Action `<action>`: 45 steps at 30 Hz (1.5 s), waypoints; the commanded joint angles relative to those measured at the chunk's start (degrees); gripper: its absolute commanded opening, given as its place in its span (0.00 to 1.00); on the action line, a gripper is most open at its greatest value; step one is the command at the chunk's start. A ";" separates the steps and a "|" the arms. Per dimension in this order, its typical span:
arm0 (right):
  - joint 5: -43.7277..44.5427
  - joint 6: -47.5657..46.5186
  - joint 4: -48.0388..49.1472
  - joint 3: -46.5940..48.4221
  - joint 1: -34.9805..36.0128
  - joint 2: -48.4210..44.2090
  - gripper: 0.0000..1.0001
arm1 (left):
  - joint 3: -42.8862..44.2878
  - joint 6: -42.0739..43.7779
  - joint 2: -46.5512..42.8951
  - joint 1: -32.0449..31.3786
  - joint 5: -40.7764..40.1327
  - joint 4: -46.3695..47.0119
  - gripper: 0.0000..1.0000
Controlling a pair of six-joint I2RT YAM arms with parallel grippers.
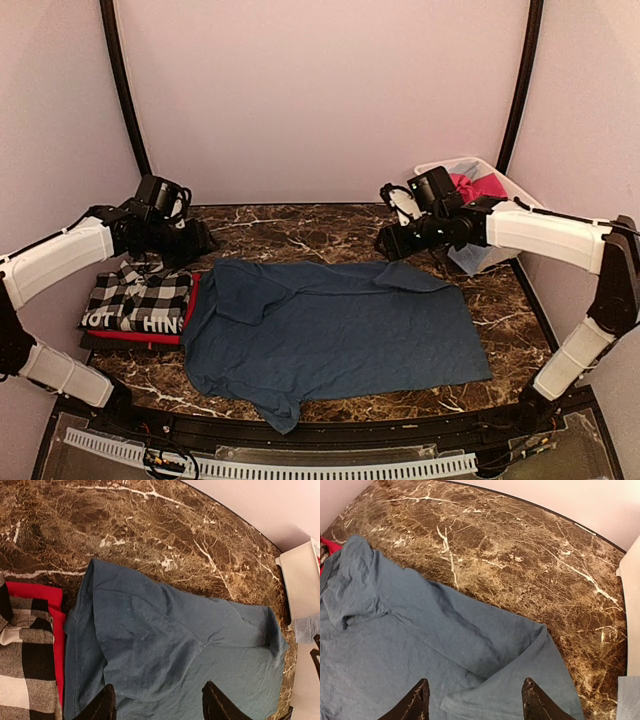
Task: Fold and stack the mixed laundry pile
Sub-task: Fold the crumpled T-shirt at the center of the board, then pick up the 1/3-folded T-shirt from the center of the board.
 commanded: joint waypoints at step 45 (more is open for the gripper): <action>8.75 9.03 -9.29 2.89 10.12 21.24 0.19 | -5.91 3.12 1.46 -0.10 6.34 3.35 0.55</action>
